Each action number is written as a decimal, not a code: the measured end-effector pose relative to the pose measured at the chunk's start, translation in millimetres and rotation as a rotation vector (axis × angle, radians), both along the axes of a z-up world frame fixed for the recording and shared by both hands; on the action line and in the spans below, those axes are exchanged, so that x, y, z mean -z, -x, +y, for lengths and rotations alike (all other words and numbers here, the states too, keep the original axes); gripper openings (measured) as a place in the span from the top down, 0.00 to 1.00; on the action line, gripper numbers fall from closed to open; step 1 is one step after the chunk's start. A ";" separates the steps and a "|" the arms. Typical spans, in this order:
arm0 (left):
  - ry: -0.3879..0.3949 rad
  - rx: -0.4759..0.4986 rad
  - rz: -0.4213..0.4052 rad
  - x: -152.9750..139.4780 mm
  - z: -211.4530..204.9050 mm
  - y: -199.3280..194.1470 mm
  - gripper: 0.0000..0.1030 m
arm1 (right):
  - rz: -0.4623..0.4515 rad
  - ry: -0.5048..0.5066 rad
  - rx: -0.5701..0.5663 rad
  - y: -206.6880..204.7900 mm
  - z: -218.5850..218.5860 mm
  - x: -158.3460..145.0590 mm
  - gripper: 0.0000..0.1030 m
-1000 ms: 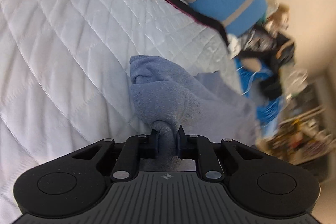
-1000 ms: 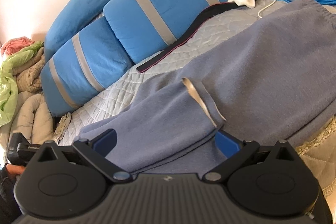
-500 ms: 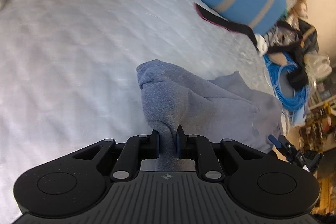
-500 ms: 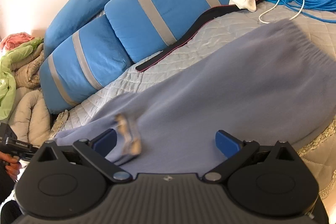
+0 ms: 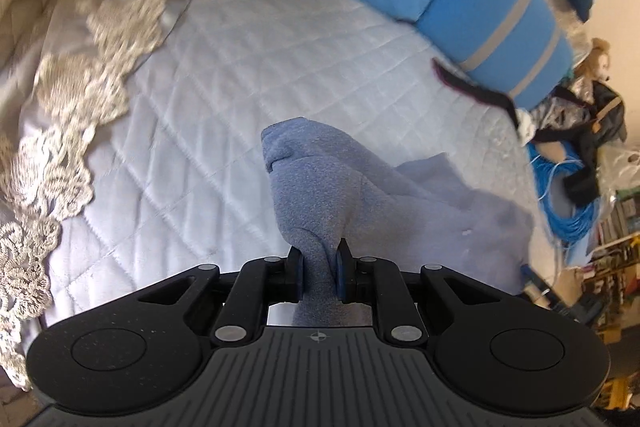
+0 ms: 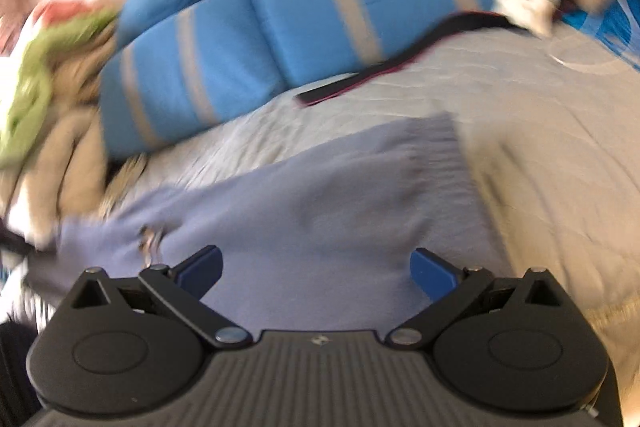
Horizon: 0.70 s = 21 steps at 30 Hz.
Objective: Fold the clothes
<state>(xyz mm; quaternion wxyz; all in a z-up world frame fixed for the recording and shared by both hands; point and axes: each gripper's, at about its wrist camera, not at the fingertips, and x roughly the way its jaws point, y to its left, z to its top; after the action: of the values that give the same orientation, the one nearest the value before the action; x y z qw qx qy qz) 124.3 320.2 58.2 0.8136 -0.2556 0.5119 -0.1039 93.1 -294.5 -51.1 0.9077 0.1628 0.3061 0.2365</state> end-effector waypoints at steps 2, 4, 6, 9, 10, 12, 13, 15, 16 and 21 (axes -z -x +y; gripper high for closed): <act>-0.020 -0.014 -0.009 -21.7 -13.8 -1.1 0.87 | -0.038 0.042 -0.055 2.3 11.4 -4.1 0.00; -0.048 -0.023 -0.018 -44.7 -31.9 -2.6 0.87 | -0.077 0.066 -0.093 6.7 21.7 -7.4 0.00; -0.063 -0.017 -0.037 -67.6 -52.7 -0.4 0.87 | -0.108 0.094 -0.132 8.1 31.7 -11.3 0.00; -0.089 -0.001 -0.071 -101.3 -90.6 0.9 0.86 | -0.148 0.118 -0.151 10.1 41.7 -18.7 0.00; -0.094 -0.004 -0.079 -111.9 -102.6 1.4 0.86 | -0.150 0.110 -0.151 10.6 41.3 -20.0 0.00; -0.088 -0.007 -0.095 -129.1 -126.2 1.5 0.86 | -0.137 0.083 -0.131 12.7 36.0 -21.9 0.00; -0.082 -0.005 -0.102 -136.2 -138.3 0.6 0.86 | -0.127 0.070 -0.117 13.6 32.3 -22.6 0.00; -0.073 0.007 -0.113 -148.1 -163.6 -3.6 0.86 | -0.110 0.048 -0.083 15.2 23.5 -24.3 0.00; -0.070 0.015 -0.118 -153.6 -176.8 -6.2 0.86 | -0.107 0.036 -0.065 17.5 17.6 -25.5 0.00; -0.069 0.087 -0.137 -169.5 -250.7 -24.6 0.86 | -0.127 0.030 -0.023 30.6 -6.2 -29.8 0.00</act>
<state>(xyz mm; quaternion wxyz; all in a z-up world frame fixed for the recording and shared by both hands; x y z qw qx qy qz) 148.9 69.5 227.7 0.8497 -0.1970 0.4689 -0.1388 62.5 -300.7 -21.4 0.9248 0.1303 0.2533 0.2520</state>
